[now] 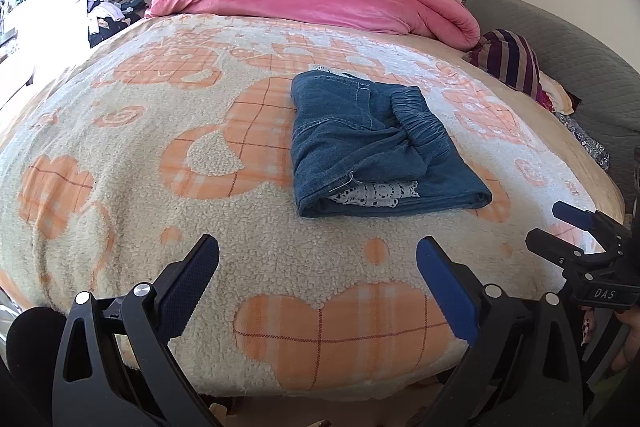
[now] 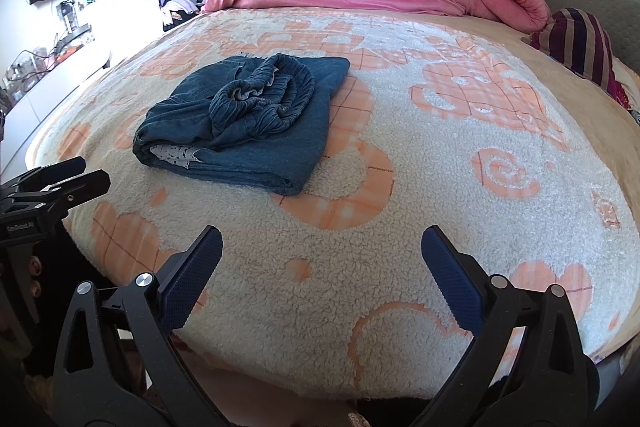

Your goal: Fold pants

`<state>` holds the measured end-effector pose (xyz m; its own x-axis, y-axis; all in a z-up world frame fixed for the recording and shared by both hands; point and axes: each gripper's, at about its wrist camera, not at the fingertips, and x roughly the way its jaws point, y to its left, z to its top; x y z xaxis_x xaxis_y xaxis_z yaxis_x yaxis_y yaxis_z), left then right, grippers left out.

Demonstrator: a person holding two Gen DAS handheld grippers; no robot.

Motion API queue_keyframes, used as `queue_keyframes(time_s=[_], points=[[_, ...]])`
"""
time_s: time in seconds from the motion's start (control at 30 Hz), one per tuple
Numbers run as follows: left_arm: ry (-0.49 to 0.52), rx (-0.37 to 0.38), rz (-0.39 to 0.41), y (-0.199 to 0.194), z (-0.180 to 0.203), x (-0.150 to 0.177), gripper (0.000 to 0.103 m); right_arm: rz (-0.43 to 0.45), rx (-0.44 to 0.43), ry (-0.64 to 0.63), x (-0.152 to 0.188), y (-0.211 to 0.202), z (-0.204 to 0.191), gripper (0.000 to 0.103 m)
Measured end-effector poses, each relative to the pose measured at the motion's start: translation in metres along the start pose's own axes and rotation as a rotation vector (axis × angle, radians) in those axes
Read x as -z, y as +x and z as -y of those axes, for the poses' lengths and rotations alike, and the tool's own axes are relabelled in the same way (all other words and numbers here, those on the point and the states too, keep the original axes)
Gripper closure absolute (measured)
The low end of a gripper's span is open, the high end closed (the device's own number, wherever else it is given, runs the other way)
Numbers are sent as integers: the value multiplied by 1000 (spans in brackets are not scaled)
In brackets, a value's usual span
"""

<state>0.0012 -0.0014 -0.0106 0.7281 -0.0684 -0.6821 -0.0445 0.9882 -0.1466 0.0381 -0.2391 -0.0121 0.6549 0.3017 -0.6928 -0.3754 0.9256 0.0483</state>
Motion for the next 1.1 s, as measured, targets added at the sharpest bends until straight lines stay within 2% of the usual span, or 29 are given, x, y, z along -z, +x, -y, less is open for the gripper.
queue_keyframes(time_s=[0.57, 0.87, 1.1], points=[[2, 5, -1, -1, 0, -1, 4, -5, 4, 3, 1, 0, 1, 9], [-32, 83, -2, -1, -6, -6, 4, -17, 17, 12, 1, 4, 6, 9], [-34, 13, -3, 4, -15, -16, 4, -42, 52, 35, -4, 14, 22, 9]])
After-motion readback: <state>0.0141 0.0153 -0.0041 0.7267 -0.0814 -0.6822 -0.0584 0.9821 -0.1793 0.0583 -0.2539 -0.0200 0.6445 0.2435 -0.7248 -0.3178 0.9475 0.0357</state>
